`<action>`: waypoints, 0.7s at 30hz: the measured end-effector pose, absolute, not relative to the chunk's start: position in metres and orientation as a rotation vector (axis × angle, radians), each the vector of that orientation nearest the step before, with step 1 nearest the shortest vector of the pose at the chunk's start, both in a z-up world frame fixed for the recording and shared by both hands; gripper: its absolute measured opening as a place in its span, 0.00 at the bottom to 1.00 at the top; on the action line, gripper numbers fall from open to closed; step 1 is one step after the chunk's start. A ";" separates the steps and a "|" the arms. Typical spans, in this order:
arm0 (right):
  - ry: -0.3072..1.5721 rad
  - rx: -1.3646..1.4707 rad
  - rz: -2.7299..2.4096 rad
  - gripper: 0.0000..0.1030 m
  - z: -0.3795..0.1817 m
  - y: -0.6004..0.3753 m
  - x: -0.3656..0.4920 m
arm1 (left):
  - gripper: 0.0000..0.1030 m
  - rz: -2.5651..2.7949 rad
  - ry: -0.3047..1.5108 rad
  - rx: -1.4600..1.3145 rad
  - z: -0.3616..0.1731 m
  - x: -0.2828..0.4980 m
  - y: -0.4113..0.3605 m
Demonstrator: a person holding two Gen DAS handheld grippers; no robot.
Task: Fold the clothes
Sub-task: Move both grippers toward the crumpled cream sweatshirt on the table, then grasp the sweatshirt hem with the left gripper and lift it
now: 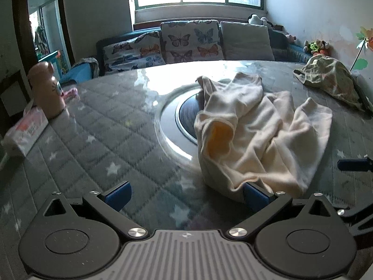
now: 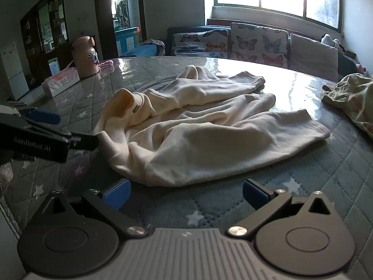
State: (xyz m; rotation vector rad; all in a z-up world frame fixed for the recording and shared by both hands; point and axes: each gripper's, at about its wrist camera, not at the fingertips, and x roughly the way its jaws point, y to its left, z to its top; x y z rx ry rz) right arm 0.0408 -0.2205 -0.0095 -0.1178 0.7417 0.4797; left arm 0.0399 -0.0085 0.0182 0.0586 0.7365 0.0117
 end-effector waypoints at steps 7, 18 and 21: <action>0.732 -0.104 0.500 1.00 0.000 -0.223 0.051 | 1.00 -0.009 0.665 0.064 0.047 0.059 -0.007; 0.743 -0.081 0.445 1.00 -0.002 -0.246 0.083 | 0.81 -0.094 0.688 0.034 0.043 0.142 -0.010; 0.758 -0.070 0.420 1.00 -0.005 -0.255 0.095 | 0.73 -0.129 0.711 0.032 0.036 0.163 -0.013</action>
